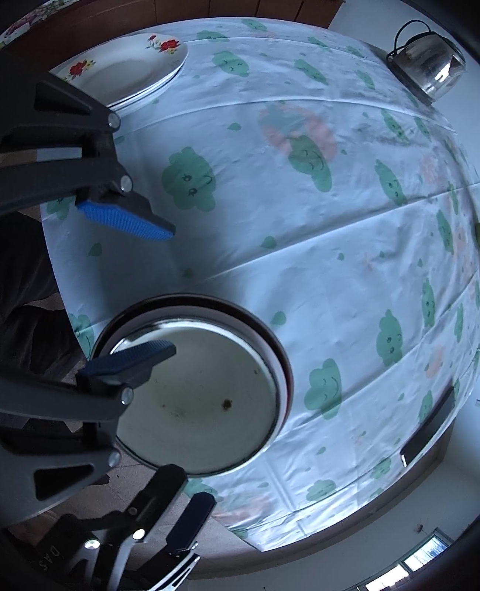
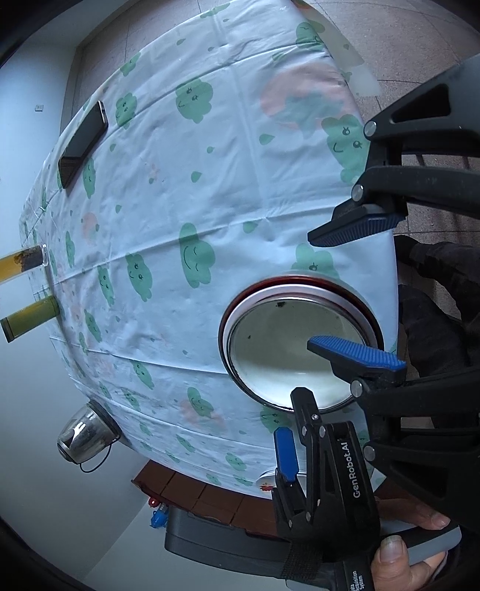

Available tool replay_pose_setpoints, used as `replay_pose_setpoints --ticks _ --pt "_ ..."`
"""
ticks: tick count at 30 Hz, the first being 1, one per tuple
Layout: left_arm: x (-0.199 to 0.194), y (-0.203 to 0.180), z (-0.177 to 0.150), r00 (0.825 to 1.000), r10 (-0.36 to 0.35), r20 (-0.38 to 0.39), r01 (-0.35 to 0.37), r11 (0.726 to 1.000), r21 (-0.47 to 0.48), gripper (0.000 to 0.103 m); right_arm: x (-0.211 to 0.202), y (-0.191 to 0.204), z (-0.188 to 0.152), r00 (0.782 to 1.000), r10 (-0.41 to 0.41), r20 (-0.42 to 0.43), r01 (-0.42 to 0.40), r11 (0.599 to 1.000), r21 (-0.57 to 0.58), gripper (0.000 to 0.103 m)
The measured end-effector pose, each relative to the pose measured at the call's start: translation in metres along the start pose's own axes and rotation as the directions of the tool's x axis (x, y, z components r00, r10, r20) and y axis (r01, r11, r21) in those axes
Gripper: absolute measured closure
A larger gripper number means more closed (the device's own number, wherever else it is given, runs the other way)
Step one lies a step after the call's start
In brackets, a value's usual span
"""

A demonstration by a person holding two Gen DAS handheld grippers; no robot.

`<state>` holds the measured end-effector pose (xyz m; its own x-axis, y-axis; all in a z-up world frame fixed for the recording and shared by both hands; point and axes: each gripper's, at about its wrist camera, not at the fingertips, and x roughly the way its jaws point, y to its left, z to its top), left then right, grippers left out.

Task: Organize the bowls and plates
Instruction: 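Close both grippers on the rim of the nested bowl stack, then lift the nested bowls with both grippers toward the red-flower plates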

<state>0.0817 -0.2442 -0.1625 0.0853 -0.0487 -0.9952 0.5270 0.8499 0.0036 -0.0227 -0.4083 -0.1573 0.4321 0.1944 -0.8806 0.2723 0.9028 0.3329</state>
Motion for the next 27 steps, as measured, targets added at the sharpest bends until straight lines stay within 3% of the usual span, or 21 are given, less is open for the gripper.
replay_pose_setpoints --ticks 14,15,18,27 --pt "0.014 0.000 0.002 0.999 -0.041 -0.019 0.041 0.999 -0.012 0.046 0.018 0.007 0.005 1.000 -0.021 -0.019 0.021 1.000 -0.012 0.052" --pt "0.015 -0.002 0.002 0.998 -0.049 -0.025 0.049 0.999 -0.002 0.049 0.019 0.009 0.005 0.999 -0.024 -0.023 0.023 1.000 -0.017 0.058" --pt "0.021 -0.009 0.003 0.997 -0.071 -0.042 0.072 0.997 0.015 0.076 0.023 0.010 0.004 0.998 -0.050 -0.029 0.049 0.998 -0.029 0.074" --pt "0.021 -0.017 0.004 0.998 -0.046 -0.032 0.047 0.998 0.039 0.077 0.024 0.005 0.005 0.999 -0.035 -0.036 0.035 0.999 -0.010 0.076"
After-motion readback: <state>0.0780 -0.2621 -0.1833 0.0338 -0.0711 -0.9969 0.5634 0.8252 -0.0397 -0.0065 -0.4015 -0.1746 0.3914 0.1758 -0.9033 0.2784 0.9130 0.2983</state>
